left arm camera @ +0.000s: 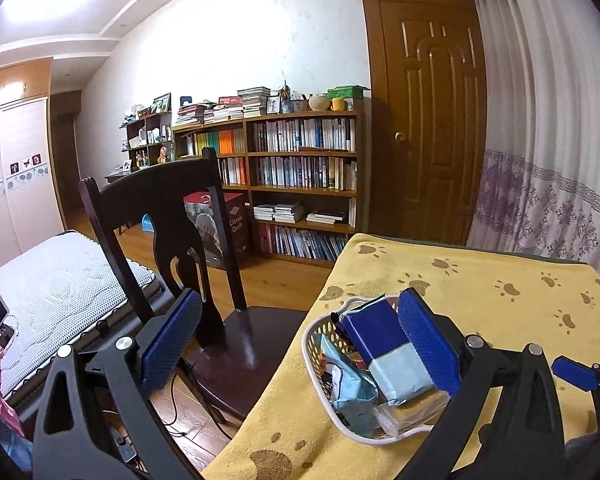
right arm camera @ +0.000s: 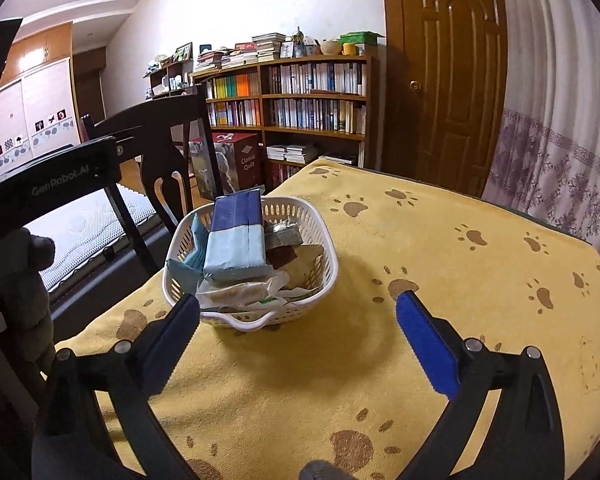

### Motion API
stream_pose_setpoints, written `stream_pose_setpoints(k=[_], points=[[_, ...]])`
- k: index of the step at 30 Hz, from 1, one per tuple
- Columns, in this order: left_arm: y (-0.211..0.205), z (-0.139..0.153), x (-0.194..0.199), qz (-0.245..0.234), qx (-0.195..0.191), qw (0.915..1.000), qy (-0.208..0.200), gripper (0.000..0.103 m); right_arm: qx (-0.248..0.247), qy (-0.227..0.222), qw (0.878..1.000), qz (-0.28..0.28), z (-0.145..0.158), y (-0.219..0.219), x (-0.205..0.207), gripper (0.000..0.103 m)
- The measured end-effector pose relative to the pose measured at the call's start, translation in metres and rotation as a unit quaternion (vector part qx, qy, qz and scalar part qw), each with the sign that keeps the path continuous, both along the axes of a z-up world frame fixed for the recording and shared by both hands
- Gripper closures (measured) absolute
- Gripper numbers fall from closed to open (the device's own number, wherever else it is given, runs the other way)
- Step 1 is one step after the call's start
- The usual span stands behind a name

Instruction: Organize snacks

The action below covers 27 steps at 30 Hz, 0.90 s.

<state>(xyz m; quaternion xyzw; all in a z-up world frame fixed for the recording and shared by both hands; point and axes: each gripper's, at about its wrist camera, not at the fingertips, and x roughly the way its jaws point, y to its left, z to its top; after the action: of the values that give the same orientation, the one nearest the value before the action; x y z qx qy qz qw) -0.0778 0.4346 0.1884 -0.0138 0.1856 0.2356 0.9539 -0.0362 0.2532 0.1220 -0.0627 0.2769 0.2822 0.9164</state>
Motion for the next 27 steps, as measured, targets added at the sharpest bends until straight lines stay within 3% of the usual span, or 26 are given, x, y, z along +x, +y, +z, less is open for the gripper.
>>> stream_pose_setpoints(k=[8, 21, 27], points=[[-0.01, -0.002, -0.008, 0.004, 0.025, 0.9996, 0.011, 0.003, 0.012, 0.008, 1.0, -0.016, 0.002, -0.007, 0.0, 0.005], [-0.017, -0.027, -0.027, 0.002, 0.086, 0.9951, 0.047, 0.003, -0.018, -0.006, 0.999, -0.042, -0.003, -0.006, -0.003, 0.005], [0.0, -0.045, -0.037, 0.019, 0.072, 0.9953, 0.062, 0.003, -0.038, -0.018, 0.998, -0.044, -0.008, 0.004, -0.007, 0.005]])
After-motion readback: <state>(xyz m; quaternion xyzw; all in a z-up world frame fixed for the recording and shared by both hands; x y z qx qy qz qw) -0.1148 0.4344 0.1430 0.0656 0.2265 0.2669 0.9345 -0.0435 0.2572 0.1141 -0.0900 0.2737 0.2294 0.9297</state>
